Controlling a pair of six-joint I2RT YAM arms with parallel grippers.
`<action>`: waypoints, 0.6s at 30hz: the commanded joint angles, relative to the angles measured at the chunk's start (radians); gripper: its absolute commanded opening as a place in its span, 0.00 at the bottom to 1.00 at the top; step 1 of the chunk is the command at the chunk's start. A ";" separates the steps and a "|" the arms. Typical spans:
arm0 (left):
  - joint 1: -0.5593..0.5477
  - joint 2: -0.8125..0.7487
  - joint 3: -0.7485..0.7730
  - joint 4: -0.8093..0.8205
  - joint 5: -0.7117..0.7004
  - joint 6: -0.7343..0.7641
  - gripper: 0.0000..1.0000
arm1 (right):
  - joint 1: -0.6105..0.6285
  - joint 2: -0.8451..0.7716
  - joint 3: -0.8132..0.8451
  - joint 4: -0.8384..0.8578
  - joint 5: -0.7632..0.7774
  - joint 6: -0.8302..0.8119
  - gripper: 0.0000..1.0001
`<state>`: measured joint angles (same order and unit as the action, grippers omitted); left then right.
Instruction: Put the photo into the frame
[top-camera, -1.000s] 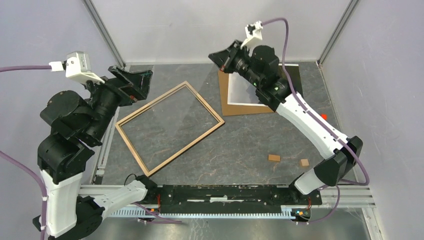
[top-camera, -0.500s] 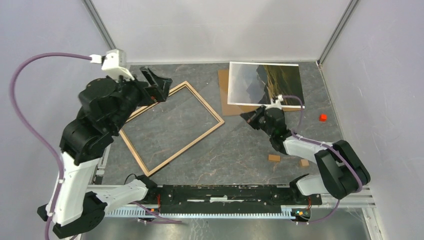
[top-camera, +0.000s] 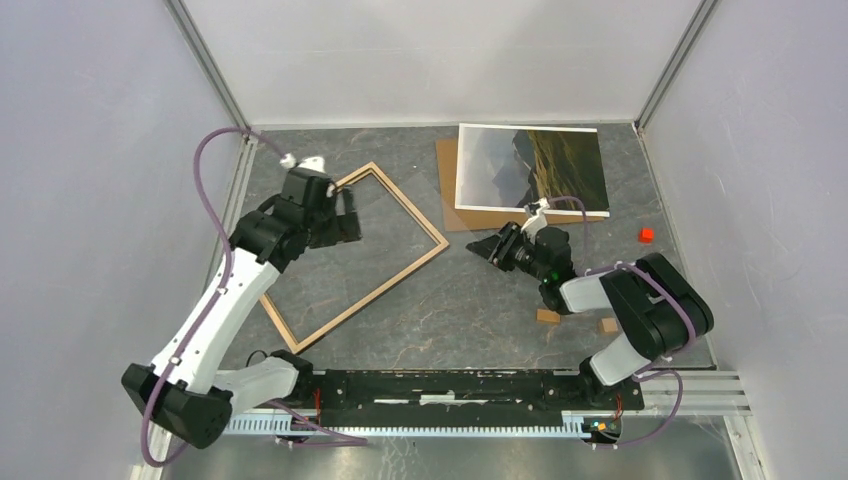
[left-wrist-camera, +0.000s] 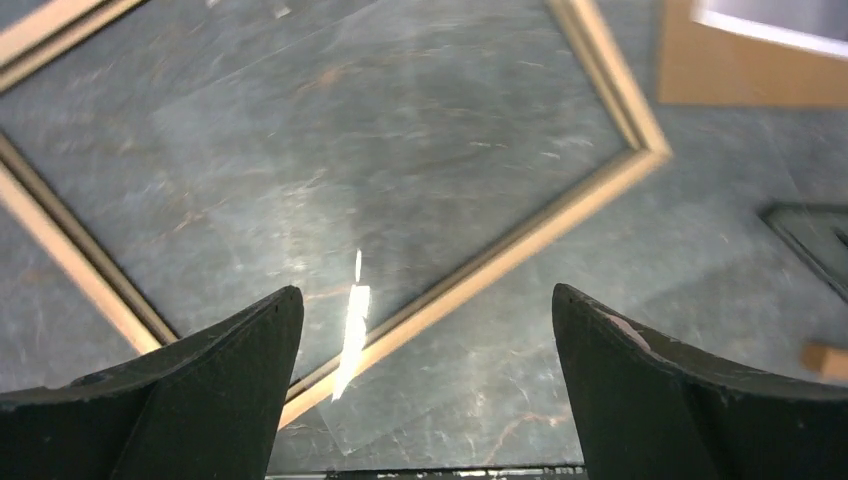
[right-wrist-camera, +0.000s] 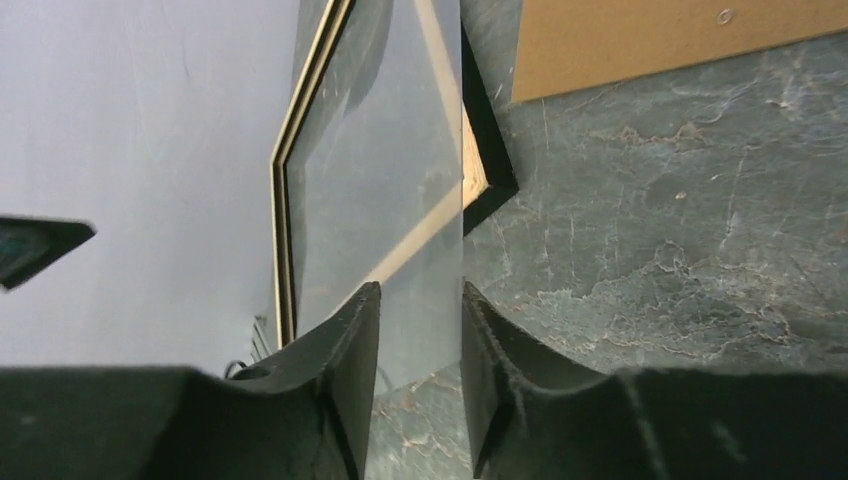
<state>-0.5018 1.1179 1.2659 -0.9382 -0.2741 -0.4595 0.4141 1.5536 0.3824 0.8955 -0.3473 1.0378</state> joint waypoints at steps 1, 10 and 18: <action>0.244 -0.075 -0.123 0.061 0.126 -0.087 1.00 | -0.006 0.052 -0.039 0.182 -0.111 -0.080 0.45; 0.673 -0.123 -0.341 0.182 0.234 -0.173 1.00 | -0.014 0.114 0.000 0.135 -0.186 -0.144 0.64; 0.953 -0.118 -0.456 0.264 0.357 -0.125 1.00 | -0.077 0.115 0.142 -0.184 -0.319 -0.390 0.84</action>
<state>0.3443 1.0172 0.8581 -0.7708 -0.0360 -0.5816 0.3592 1.6638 0.4149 0.8780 -0.5701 0.8200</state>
